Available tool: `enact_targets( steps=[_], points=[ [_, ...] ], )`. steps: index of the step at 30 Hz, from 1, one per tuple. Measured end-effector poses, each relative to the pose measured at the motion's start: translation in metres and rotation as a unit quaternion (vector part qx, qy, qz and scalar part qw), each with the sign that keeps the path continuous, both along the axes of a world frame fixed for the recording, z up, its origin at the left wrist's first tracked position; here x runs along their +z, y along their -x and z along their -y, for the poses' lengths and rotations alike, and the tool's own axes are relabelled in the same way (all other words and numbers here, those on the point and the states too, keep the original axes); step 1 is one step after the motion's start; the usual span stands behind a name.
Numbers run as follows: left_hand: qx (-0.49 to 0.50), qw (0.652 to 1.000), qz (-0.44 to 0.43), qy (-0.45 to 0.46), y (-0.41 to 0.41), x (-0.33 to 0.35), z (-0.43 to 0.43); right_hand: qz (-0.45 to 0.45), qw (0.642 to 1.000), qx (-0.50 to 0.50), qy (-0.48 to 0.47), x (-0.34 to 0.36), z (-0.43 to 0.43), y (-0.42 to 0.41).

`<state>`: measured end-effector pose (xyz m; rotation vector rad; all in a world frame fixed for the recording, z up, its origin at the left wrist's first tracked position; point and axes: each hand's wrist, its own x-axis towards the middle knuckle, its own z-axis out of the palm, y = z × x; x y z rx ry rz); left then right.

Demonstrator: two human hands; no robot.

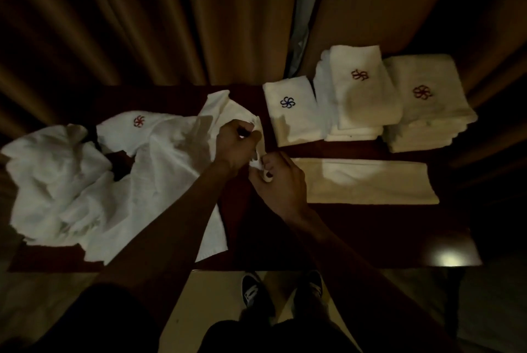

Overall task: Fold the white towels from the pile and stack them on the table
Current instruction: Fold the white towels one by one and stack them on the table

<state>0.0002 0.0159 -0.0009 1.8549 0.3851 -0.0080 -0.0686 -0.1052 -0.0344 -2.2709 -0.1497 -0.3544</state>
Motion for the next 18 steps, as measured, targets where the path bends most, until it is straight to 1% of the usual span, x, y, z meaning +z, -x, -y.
enact_targets(
  steps=[4, 8, 10, 12, 15, 18],
  points=[
    [-0.011, 0.999, 0.000, 0.031, -0.004, -0.010, 0.053, -0.023, 0.998, -0.054, -0.014, -0.002, 0.042, 0.004],
    [-0.025, 0.999, -0.006, 0.037, -0.004, -0.021, 0.101, -0.065, 0.992, -0.110, -0.016, -0.011, 0.087, 0.011],
    [-0.041, 0.998, -0.009, 0.042, -0.003, -0.029, 0.124, -0.074, 0.988, -0.133, -0.010, -0.016, 0.107, 0.015],
    [-0.059, 0.997, -0.008, 0.040, -0.001, -0.036, 0.143, -0.074, 0.988, -0.133, 0.010, -0.027, 0.125, 0.018],
    [-0.085, 0.996, -0.012, -0.002, 0.001, -0.058, 0.162, -0.177, 0.975, -0.131, 0.023, -0.041, 0.148, 0.019],
    [-0.101, 0.993, -0.031, -0.046, 0.000, -0.082, 0.172, -0.229, 0.966, -0.116, 0.018, -0.057, 0.163, 0.017]
  ],
)
